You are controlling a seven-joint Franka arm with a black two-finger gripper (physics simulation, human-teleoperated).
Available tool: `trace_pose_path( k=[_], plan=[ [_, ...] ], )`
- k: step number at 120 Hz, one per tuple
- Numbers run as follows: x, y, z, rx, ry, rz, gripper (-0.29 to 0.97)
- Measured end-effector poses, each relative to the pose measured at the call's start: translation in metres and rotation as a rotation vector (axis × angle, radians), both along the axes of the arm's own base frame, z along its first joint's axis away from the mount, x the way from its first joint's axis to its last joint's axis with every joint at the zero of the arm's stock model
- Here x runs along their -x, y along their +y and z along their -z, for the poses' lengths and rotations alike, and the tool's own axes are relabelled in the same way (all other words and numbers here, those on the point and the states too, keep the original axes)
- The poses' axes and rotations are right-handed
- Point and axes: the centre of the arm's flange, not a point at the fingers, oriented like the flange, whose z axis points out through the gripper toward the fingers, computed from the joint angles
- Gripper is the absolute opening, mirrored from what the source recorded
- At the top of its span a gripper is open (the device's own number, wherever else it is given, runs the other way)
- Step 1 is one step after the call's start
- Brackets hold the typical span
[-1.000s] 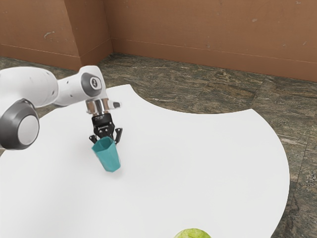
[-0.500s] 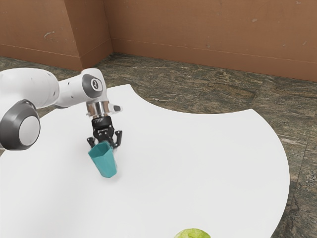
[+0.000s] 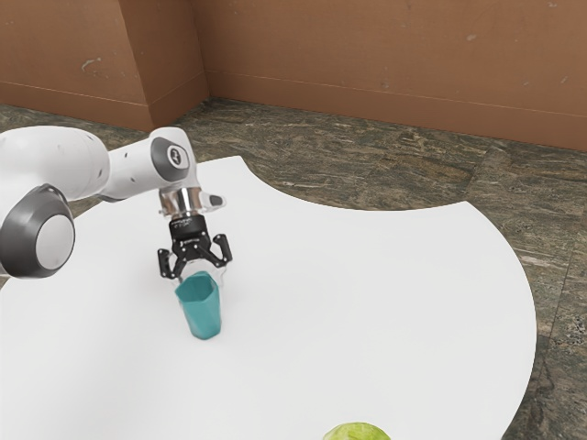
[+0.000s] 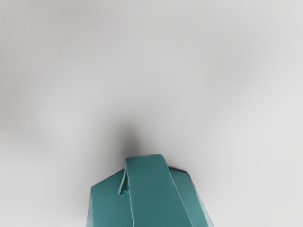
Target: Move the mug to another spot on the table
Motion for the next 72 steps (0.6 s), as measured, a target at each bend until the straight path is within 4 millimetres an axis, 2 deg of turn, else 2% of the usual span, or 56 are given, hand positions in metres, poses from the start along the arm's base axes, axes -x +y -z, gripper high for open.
trace_pose_path(
  k=[28, 43, 54, 61, 72],
  plan=[
    [-0.015, 0.011, -0.002, -0.039, -0.111, -0.025, 0.66],
    [-0.023, 0.031, -0.003, -0.136, -0.196, 0.0, 0.67],
    [-0.03, 0.043, -0.011, -0.219, -0.263, 0.054, 0.67],
    [-0.034, 0.048, -0.024, -0.249, -0.311, 0.084, 0.67],
    [-0.035, 0.047, -0.072, -0.275, -0.407, 0.134, 0.68]
  ],
)
